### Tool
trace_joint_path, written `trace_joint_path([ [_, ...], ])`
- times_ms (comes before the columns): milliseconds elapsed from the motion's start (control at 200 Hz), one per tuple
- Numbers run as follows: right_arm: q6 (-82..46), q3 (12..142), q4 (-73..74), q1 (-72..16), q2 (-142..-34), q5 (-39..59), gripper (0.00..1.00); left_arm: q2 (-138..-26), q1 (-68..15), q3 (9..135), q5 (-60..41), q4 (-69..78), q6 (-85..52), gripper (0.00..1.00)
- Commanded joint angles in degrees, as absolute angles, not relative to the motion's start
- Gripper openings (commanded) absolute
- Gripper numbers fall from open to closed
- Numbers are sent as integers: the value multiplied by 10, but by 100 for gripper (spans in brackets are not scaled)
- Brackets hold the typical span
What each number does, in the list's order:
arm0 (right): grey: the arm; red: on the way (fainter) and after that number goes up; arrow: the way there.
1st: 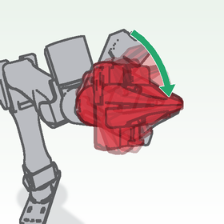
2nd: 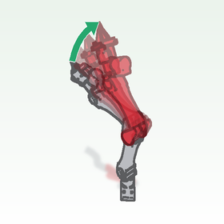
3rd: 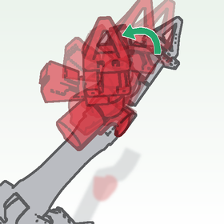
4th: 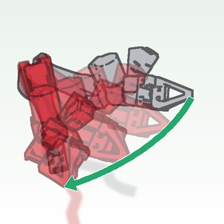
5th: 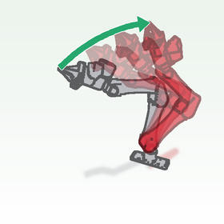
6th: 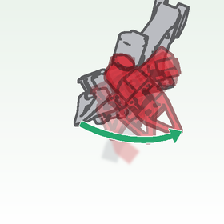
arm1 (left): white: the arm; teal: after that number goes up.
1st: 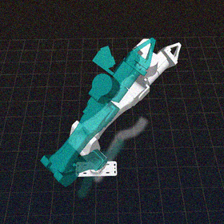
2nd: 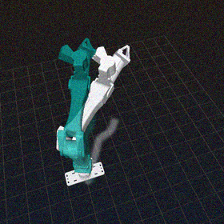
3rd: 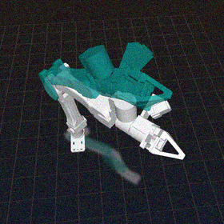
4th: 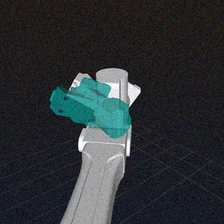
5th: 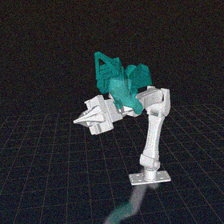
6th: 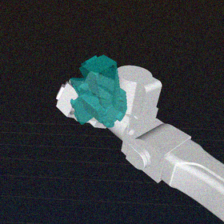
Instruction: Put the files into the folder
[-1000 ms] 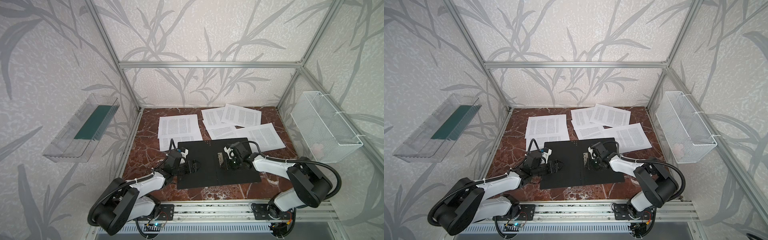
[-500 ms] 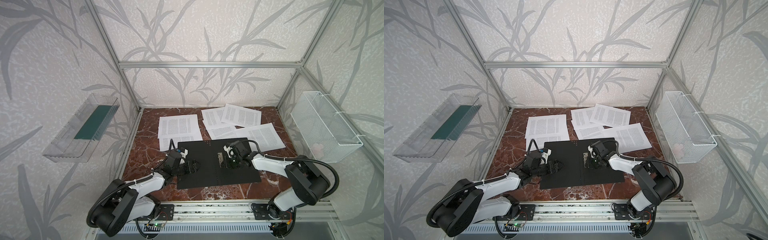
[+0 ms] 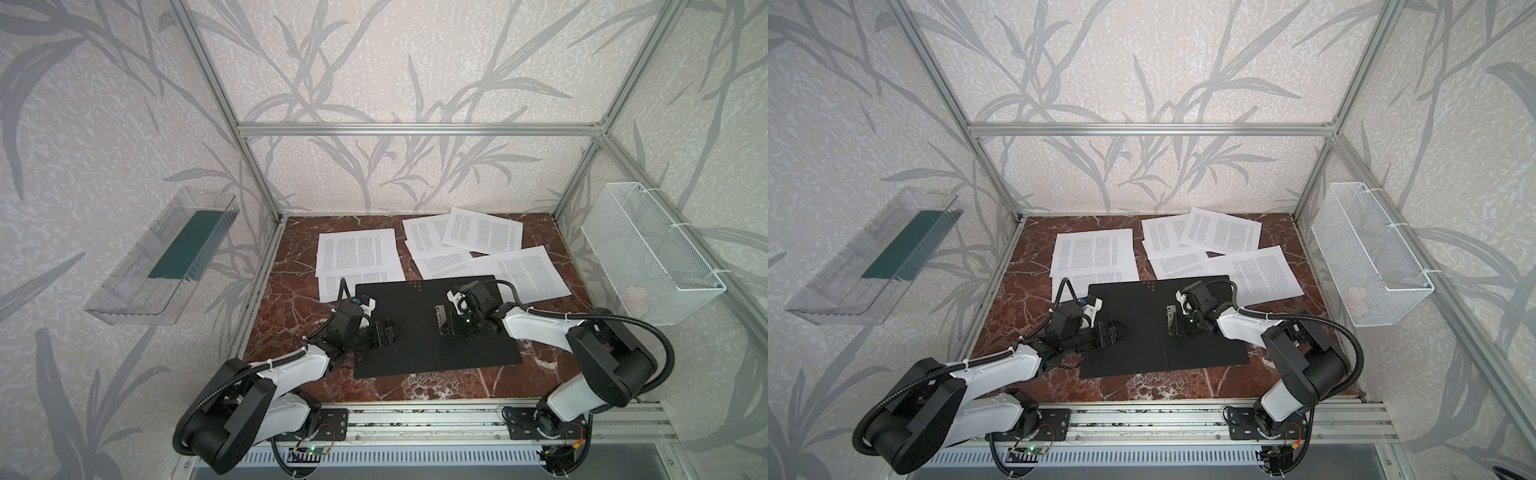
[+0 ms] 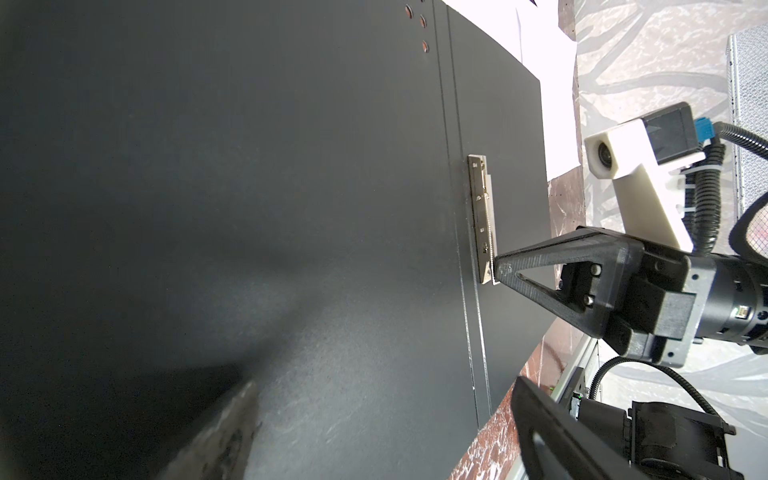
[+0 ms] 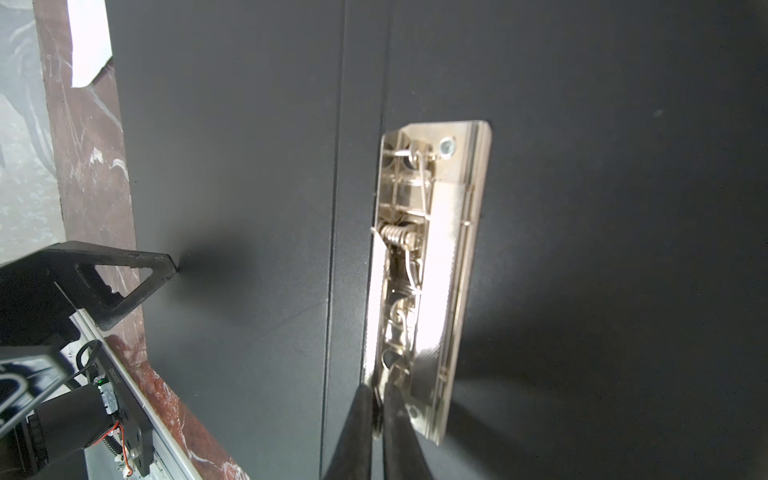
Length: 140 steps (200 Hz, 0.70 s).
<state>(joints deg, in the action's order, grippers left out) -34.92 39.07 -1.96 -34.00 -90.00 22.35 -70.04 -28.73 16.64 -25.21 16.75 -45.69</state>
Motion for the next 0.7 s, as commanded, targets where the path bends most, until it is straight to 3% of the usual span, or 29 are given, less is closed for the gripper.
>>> trace_joint_path([
  [0, -350, 383, -9, -337, -904, 230, 10, -716, -286, 136, -205, 70, -464, 96],
  [110, -350, 379, -7, -336, -901, 232, 8, -718, -286, 136, -199, 69, -467, 96],
  [205, -346, 373, -5, -336, -902, 229, 0, -724, -286, 134, -188, 68, -469, 96],
  [695, -327, 340, -35, -335, -975, 68, 0, -752, -286, 142, -144, 51, -474, 96],
])
